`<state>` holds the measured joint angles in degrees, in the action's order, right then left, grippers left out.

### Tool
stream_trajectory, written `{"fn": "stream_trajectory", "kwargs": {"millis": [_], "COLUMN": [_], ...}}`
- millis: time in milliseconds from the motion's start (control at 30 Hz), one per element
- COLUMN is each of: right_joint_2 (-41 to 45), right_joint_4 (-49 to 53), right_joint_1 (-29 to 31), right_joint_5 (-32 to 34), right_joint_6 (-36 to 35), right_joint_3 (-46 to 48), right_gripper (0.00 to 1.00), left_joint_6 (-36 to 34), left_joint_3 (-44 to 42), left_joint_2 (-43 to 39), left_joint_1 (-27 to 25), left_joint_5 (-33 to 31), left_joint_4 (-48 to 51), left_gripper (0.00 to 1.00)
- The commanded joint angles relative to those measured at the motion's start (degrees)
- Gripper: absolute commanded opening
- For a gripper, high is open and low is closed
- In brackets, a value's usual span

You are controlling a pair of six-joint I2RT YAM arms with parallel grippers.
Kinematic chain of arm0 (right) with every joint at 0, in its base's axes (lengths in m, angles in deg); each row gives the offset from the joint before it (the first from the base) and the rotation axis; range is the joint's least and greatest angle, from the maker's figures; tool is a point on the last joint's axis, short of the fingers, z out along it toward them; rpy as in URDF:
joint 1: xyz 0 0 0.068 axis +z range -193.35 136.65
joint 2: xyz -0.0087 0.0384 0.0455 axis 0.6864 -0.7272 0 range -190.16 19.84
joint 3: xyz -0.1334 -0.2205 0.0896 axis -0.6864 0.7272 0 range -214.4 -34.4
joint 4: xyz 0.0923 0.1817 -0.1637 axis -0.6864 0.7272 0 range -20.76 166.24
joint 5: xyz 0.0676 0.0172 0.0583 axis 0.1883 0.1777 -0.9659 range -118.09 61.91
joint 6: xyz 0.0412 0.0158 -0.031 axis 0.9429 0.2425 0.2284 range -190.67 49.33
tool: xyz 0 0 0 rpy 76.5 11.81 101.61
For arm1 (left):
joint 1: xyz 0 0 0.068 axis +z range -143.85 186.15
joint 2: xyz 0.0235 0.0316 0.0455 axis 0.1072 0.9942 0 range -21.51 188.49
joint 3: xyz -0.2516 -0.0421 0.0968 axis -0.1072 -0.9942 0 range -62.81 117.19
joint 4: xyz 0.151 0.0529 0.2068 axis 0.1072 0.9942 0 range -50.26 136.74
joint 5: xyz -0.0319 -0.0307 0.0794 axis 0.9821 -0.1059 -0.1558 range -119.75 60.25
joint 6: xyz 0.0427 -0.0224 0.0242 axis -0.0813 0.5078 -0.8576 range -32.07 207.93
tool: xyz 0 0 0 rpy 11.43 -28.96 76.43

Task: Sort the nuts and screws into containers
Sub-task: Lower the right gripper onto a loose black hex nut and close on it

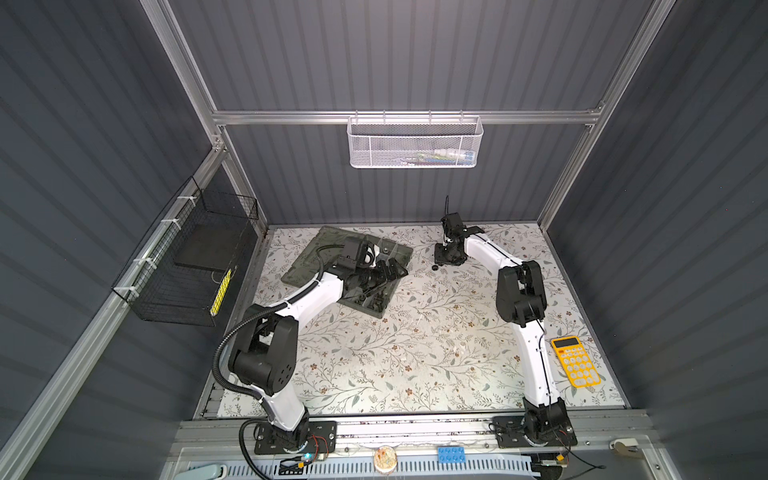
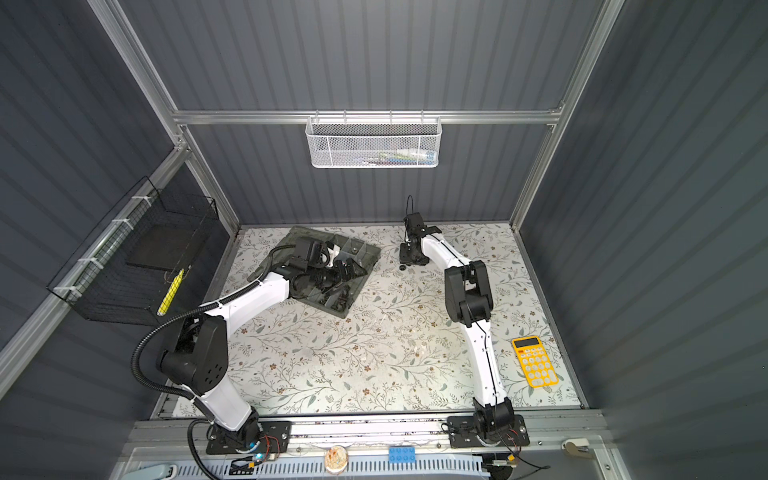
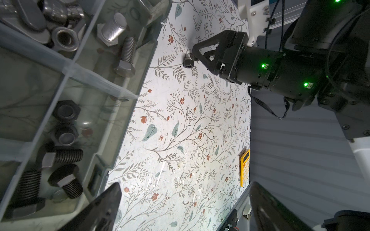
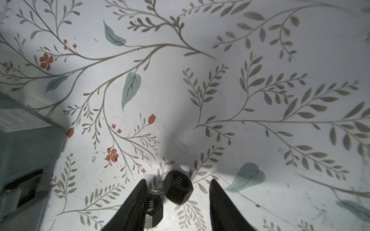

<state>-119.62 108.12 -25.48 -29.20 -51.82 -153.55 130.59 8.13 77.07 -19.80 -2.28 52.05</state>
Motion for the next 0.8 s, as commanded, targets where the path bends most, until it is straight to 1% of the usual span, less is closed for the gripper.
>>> {"fn": "stream_trajectory", "kwargs": {"millis": [0, 233, 533, 767], "right_joint_2": [-1.2, -2.7, -5.8, -6.2], "right_joint_4": [1.4, 1.5, 4.1, 6.1], "right_joint_1": [-0.2, -0.2, -0.2, -0.2], "right_joint_5": [-0.4, -0.6, -0.8, -1.7], "right_joint_6": [-0.6, -0.8, -1.6, -1.0], "right_joint_3": [-1.2, -2.2, -6.9, -7.4], "right_gripper": [0.49, 0.41, 0.36, 0.3], "left_joint_6": [-1.2, -1.2, -1.5, -1.5], "left_joint_3": [1.7, 1.0, 1.2, 1.2], "left_joint_2": [0.9, 0.9, 0.7, 0.8], "left_joint_1": [-0.4, -0.4, -0.3, -0.3], "left_joint_5": [1.4, 1.4, 1.2, 1.1], "left_joint_4": [0.1, 0.1, 0.7, 0.7], "left_gripper": [1.0, 1.0, 1.0, 1.0]}}
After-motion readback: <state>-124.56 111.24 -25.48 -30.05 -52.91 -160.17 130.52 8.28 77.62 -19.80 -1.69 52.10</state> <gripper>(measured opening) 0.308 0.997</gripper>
